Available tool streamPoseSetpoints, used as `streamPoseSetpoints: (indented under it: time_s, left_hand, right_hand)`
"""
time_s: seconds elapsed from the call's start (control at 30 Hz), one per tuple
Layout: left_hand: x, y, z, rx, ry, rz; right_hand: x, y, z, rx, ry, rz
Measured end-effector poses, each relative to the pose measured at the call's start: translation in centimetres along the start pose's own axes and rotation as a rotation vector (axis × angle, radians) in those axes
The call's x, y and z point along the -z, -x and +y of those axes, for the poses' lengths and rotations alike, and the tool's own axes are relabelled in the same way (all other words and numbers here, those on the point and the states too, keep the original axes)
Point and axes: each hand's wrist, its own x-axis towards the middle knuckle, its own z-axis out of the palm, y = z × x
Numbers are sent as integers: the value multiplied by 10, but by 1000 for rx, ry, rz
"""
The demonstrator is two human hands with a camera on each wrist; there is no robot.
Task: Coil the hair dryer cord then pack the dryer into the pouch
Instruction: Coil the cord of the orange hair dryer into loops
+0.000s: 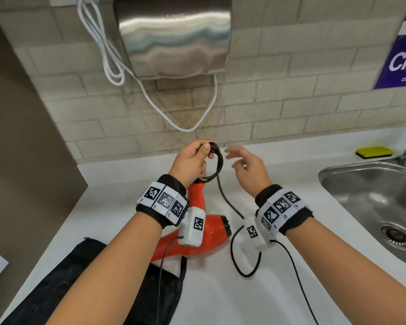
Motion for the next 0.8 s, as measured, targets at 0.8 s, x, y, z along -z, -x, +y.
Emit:
streamPoseSetpoints:
  time_s: [0.8]
  left_hand:
    - [0, 6, 4, -18, -103, -107]
  right_hand:
    - [-6, -8, -18, 87, -99, -321]
